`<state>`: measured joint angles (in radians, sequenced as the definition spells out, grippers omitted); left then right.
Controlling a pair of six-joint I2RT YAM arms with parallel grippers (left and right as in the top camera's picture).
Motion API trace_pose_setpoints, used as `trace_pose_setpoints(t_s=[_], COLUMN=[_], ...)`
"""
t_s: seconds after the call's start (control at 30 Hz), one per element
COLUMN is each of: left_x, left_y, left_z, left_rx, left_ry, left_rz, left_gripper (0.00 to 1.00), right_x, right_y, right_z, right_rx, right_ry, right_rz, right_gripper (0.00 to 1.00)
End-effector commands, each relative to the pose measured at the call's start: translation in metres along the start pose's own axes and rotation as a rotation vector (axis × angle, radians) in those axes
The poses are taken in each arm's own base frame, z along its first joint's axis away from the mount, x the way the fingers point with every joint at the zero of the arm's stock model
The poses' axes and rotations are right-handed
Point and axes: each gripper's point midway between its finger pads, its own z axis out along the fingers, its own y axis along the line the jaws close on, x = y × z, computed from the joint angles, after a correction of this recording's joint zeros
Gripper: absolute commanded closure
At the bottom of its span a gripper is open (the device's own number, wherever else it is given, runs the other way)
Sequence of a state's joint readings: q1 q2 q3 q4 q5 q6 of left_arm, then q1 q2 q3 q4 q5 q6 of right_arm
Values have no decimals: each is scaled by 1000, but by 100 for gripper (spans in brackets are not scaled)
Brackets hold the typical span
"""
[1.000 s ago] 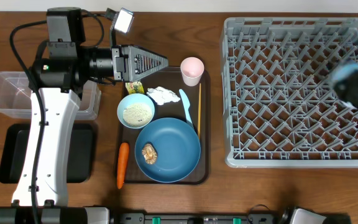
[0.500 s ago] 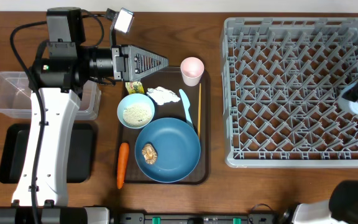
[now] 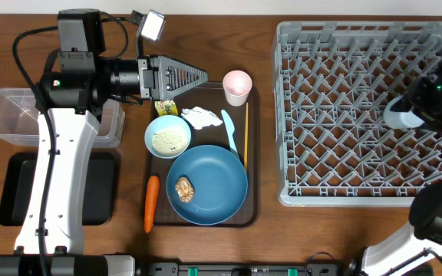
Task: Sort waste into correct bins and load items into the dishwasher rack
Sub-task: 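Place the blue cup upside down in the dish rack with right gripper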
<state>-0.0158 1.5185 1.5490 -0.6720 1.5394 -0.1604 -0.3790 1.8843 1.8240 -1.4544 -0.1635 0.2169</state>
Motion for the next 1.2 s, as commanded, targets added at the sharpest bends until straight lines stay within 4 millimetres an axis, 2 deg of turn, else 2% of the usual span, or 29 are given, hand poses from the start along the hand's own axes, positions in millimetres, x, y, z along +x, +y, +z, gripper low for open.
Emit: trace_pose_setpoints(t_s=[0.0,0.1,0.37,0.5,0.57,0.67,0.8,0.9,0.97,1.03,1.1,1.17], left_x=[0,0,0,0,0,0,0,-1,-3,-5,-4,2], left_y=[-6,-6,-6,-6,-6,-6,-6,-3,10,33,68,106], left_z=[0,0,0,0,0,0,0,0,0,-1,-6,-16], left_rx=[19,20,19,19,19,19,19,1,-75,-205,-421,-677], left_ry=[4,4,4,4,4,4,4,-1,-17,-39,-58,-50], left_rz=[9,9,9,9,9,10,10,9,5,-13,-47,-38], left_gripper=[40,40,40,40,40,40,40,40,39,39,36,35], right_x=[1,4,13,16,17,18,13,10,9,10,11,15], right_y=[0,-7,-10,-19,-18,-18,-11,3,17,35,55,78], right_z=[9,12,16,21,24,26,24,16,4,-12,-33,-63], right_rx=[31,60,70,120,111,111,70,0,-73,-156,-242,-325], right_ry=[30,53,92,105,112,114,93,81,66,32,-24,-114], right_rz=[-11,-4,-6,-2,-1,-2,-12,-41,-87,-154,-238,-321], right_gripper=[49,49,46,44,41,23,20,19,18,16,15,14])
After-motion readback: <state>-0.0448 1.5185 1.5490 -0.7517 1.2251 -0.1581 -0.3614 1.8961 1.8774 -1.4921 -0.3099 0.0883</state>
